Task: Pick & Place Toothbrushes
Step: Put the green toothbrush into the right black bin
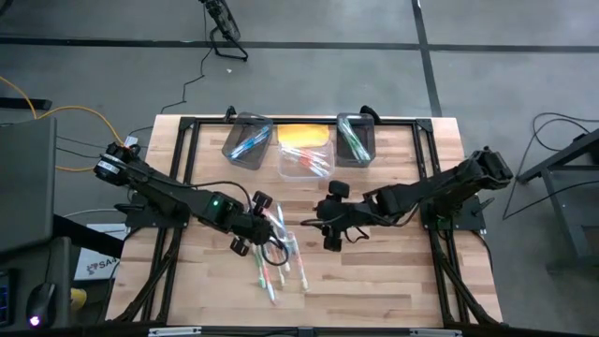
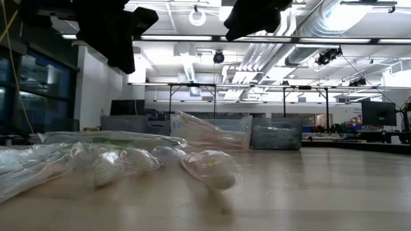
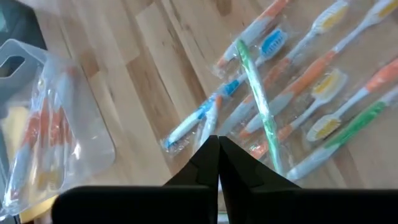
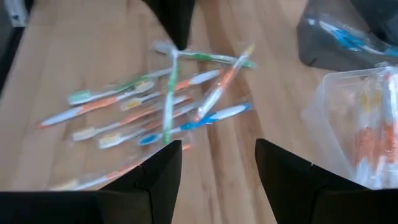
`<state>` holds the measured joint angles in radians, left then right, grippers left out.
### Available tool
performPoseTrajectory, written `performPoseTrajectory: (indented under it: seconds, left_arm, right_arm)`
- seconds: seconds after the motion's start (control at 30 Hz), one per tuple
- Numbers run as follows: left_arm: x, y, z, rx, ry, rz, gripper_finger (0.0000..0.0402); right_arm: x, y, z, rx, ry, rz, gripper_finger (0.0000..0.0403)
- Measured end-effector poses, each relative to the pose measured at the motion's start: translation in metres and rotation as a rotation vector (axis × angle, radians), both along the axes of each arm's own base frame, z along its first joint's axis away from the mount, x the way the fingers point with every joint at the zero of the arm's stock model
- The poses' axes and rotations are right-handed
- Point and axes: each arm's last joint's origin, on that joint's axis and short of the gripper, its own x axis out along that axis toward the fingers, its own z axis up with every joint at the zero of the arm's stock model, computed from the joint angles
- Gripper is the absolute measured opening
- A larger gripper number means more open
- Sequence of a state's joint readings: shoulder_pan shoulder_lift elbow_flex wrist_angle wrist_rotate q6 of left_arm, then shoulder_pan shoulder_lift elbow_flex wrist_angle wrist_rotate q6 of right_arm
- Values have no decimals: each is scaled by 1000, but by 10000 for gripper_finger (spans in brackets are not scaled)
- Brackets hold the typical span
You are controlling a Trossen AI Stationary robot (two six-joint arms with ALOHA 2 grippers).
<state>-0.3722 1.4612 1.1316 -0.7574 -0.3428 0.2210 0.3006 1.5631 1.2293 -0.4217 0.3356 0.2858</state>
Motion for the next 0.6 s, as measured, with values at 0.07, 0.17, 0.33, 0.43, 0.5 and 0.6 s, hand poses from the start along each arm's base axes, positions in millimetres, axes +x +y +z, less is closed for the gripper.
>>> performPoseTrajectory:
  seconds: [0.07, 0.17, 0.33, 0.43, 0.5, 0.6]
  left_arm:
    - [0, 0, 0, -13, -1, 19, 2]
    - [0, -1, -2, -54, 18, 30, 4]
    - [8, -7, -20, -162, 99, 59, 56]
    - [15, -11, -35, -189, 137, 127, 123]
    - [18, -11, -44, -163, 162, 152, 169]
    - [23, -13, -57, -144, 192, 160, 227]
  right_arm:
    - [-1, 4, 0, 24, 6, 29, 196]
    - [-1, 8, -2, 62, 23, 75, 196]
    - [1, 8, -6, 62, 37, 73, 196]
    - [1, 8, -5, 58, 34, 70, 196]
    - [1, 8, -5, 56, 31, 69, 196]
    - [1, 8, -5, 56, 28, 70, 196]
